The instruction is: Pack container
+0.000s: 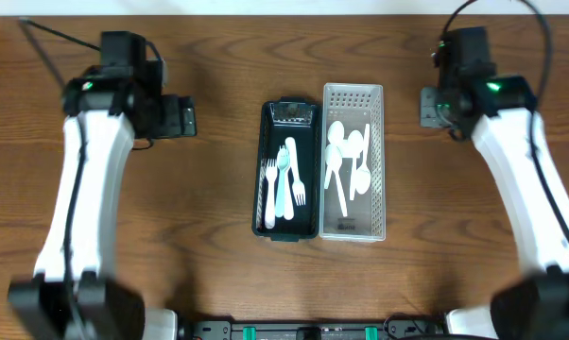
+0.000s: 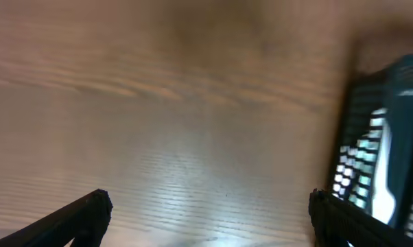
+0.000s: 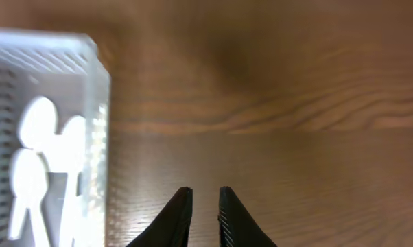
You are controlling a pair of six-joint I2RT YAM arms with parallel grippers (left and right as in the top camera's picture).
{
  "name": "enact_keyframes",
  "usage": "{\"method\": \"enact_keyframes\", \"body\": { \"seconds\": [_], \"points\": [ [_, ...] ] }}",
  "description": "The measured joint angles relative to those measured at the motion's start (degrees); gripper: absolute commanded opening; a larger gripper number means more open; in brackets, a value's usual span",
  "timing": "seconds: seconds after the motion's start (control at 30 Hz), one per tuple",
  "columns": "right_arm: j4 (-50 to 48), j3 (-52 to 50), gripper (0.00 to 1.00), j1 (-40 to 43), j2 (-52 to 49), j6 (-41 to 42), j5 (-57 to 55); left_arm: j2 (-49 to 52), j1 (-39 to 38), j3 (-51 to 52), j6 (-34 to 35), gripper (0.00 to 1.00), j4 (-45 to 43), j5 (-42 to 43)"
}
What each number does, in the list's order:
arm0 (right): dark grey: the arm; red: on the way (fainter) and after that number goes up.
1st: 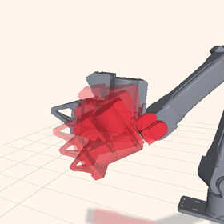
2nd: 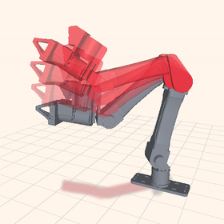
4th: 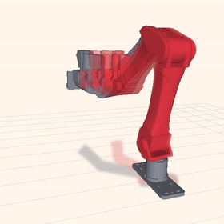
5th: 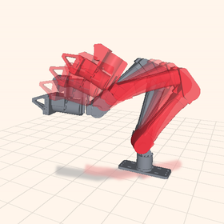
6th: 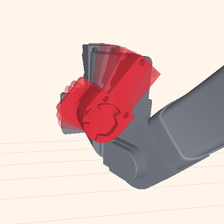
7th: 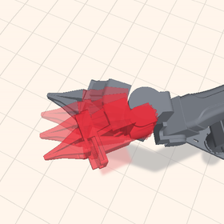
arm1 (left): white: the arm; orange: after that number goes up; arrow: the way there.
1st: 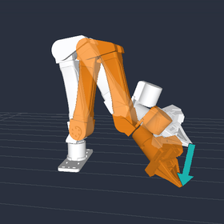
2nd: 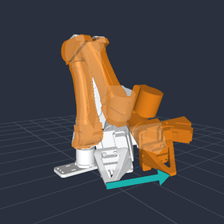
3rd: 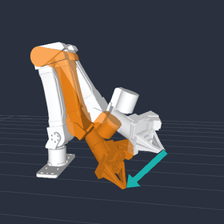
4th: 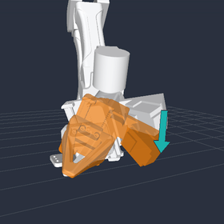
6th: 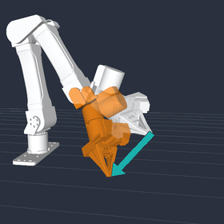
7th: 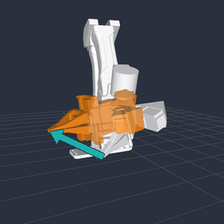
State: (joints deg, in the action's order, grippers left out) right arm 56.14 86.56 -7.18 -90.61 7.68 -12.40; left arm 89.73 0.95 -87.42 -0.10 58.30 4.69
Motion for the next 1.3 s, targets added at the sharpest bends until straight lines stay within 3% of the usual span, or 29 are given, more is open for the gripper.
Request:
{"method": "enact_keyframes", "body": {
  "seconds": [0.13,0.27,0.4,0.5,0.6,0.63,0.67,0.83,1.3],
  "points": [
    [-0.9,-3.0,0.16,0.0,8.4,1.2,0.2,-8.7,0.0,0.9,-0.6,0.95,-0.1,-0.7],
    [-3.8,-13.0,0.18,0.0,18.5,2.2,0.4,-18.7,0.0,6.9,-1.5,0.95,-1.8,-0.9],
    [-4.2,-24.7,0.3,0.0,29.5,4.7,0.6,-28.9,0.0,16.8,-1.9,0.98,-5.8,-0.9],
    [-2.4,-33.2,0.45,0.0,40.6,7.7,0.8,-36.5,0.0,24.8,-2.6,0.99,-9.0,-0.9],
    [-0.1,-38.3,0.75,0.0,50.2,9.7,0.8,-43.8,0.0,31.9,-3.0,0.98,-11.3,-0.9],
    [0.5,-39.5,0.95,0.0,53.2,10.2,1.0,-46.2,0.0,33.9,-3.0,0.98,-11.8,-0.9],
    [1.1,-40.7,0.99,0.0,56.0,10.8,1.3,-48.8,0.0,36.2,-3.1,0.98,-12.0,-0.9],
    [1.5,-44.0,0.99,0.0,63.6,13.4,1.9,-56.3,0.0,41.6,-3.2,0.98,-12.2,-0.9],
    [1.5,-44.3,0.99,0.0,64.2,15.2,2.3,-57.8,-3.3,42.1,-3.2,0.98,-12.2,-0.9]
  ]
}}
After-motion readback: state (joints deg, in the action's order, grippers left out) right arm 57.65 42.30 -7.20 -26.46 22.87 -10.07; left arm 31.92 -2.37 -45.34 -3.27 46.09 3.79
